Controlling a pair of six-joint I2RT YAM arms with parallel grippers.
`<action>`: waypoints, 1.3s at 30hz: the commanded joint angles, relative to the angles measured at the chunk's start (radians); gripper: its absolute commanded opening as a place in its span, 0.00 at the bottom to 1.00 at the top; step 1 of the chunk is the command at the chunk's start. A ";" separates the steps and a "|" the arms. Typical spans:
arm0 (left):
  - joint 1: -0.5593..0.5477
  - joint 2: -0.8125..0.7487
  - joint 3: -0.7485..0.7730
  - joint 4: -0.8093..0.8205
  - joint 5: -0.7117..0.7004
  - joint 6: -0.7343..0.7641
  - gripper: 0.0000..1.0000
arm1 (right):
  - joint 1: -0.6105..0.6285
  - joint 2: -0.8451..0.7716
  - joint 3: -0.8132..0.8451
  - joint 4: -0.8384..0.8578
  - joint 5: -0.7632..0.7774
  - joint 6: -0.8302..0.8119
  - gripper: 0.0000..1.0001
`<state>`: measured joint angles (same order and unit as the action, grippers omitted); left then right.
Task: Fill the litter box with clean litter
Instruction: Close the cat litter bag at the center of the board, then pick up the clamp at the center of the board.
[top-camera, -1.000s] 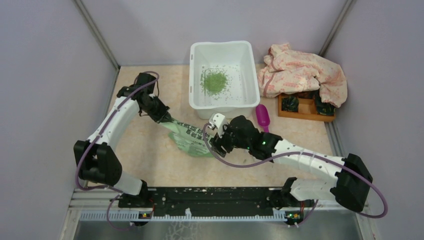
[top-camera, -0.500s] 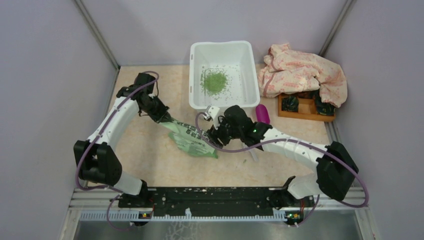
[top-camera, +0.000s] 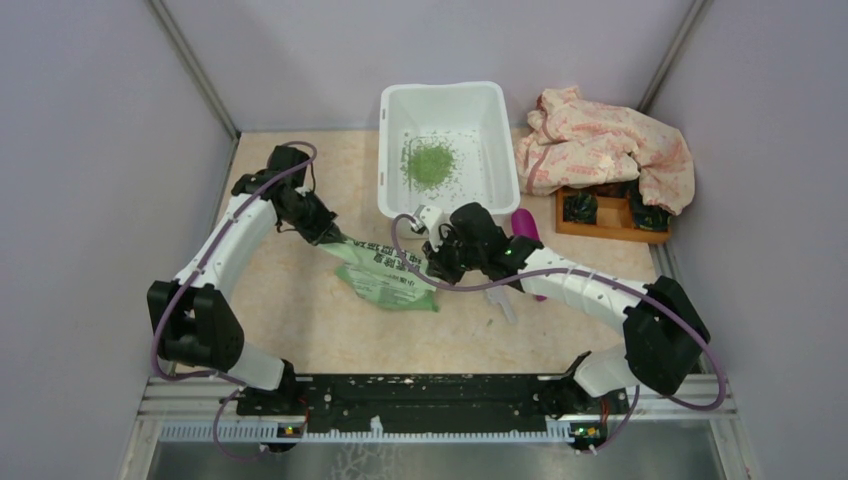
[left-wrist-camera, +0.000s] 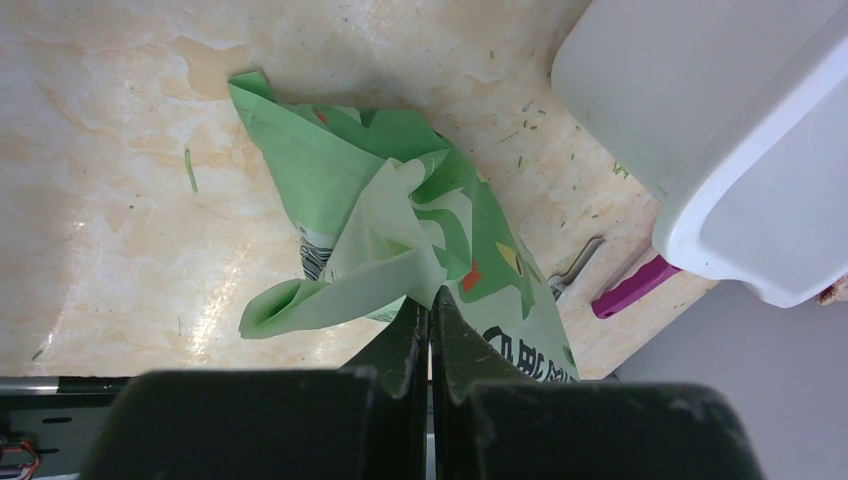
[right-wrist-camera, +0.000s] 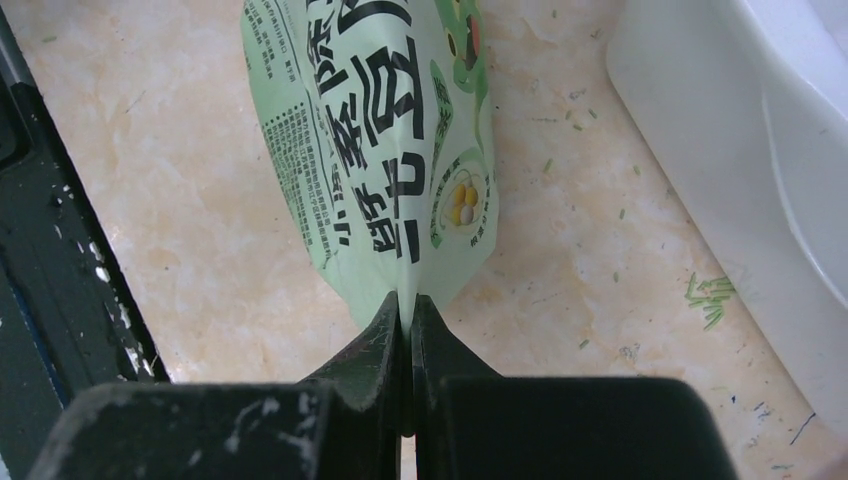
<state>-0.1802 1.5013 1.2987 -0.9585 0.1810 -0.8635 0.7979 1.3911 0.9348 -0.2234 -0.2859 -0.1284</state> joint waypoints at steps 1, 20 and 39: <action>0.015 -0.019 0.002 0.021 -0.031 0.022 0.00 | -0.005 -0.066 0.003 0.097 0.039 -0.017 0.00; 0.015 -0.079 -0.094 0.093 0.023 0.044 0.00 | -0.023 -0.226 -0.126 -0.252 0.593 0.389 0.47; 0.015 -0.253 -0.298 0.405 0.168 0.143 0.00 | -0.060 0.035 -0.170 -0.197 0.588 0.398 0.58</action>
<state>-0.1677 1.2903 1.0344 -0.6540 0.2974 -0.7601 0.7494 1.4055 0.7734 -0.4706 0.3096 0.2573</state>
